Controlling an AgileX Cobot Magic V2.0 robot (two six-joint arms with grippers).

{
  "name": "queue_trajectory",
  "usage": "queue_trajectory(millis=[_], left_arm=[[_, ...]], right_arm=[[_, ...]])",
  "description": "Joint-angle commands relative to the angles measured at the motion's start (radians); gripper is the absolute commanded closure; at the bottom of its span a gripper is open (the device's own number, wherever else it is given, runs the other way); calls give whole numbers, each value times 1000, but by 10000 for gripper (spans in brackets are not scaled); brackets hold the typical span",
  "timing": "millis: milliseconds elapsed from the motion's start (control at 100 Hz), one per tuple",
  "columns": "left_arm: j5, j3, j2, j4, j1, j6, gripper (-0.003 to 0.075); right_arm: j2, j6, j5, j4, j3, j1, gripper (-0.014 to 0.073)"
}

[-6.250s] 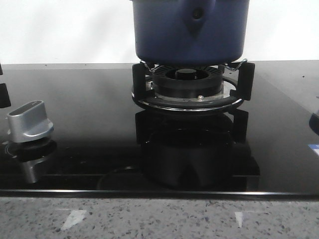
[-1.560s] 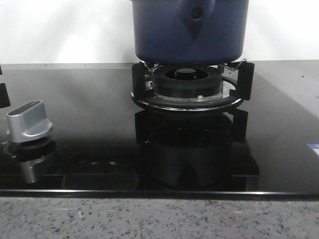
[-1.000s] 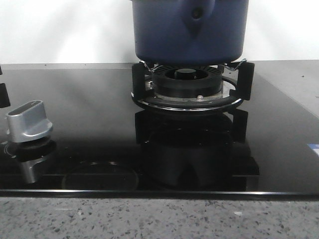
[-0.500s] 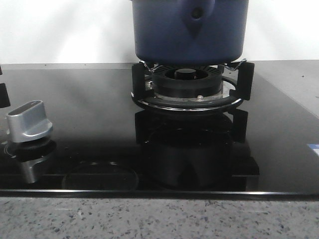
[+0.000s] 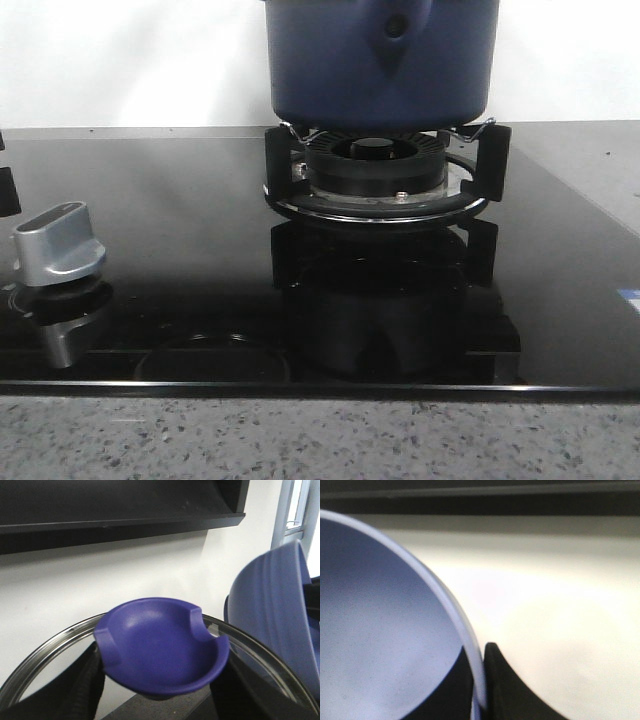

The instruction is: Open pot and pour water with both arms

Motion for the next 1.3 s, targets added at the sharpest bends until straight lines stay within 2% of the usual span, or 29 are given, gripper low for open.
queue_trajectory(millis=[0, 260, 360, 490, 700, 890, 1290], left_arm=[[51, -40, -58, -104, -29, -10, 510], [37, -40, -58, -104, -132, -10, 510], [24, -40, -58, -106, -178, -8, 510], [2, -40, -58, -108, -229, -6, 510], [-28, -40, -50, -110, -293, 11, 510], [-51, -40, -44, -112, -329, 20, 510], [-50, -40, -32, -118, -336, 20, 510]], right_arm=[[-62, -3, 99, 40, -96, -39, 639], [-69, -3, 821, 95, -332, -237, 639], [-69, -3, 1029, 95, -367, -337, 639], [-65, -3, 1209, 95, -354, -459, 639], [-65, -15, 1228, 95, -228, -629, 639], [-65, -15, 1188, 98, -93, -735, 639], [-65, -19, 1108, 98, 30, -756, 639]])
